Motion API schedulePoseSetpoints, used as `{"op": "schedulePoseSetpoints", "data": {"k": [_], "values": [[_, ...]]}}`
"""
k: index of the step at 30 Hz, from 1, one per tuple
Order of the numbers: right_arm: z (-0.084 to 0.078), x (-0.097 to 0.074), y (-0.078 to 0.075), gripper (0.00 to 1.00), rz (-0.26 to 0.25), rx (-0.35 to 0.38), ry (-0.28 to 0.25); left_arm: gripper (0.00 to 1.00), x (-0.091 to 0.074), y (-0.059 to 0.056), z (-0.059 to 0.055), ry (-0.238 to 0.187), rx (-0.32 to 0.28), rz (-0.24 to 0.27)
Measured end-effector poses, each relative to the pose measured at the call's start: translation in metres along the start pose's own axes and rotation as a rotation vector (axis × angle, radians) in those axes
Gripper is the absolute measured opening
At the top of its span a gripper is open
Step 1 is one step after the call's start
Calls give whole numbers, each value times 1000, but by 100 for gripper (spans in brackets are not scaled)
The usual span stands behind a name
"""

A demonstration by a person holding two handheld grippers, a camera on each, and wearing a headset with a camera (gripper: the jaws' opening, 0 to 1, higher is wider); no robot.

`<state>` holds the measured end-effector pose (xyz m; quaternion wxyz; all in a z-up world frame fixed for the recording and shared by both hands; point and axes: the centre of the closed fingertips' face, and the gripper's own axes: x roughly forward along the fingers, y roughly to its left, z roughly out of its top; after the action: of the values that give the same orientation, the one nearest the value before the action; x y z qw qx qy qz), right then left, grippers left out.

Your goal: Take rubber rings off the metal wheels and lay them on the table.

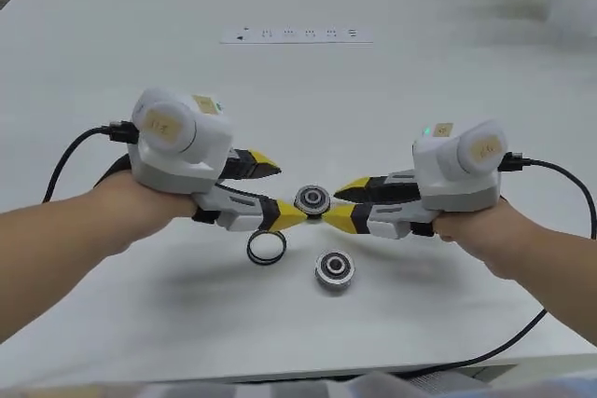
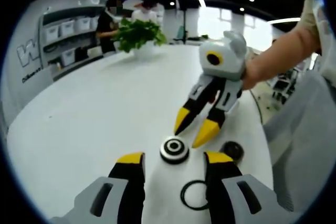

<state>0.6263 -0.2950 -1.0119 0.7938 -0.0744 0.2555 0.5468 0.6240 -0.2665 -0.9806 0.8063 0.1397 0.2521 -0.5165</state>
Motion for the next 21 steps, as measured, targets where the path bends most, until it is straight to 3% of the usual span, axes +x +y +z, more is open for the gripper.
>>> {"op": "schedulePoseSetpoints", "data": {"k": [21], "values": [[-4,1,-1,10,5,28,-14,31,17,-2,-1,20,5,-22]]}}
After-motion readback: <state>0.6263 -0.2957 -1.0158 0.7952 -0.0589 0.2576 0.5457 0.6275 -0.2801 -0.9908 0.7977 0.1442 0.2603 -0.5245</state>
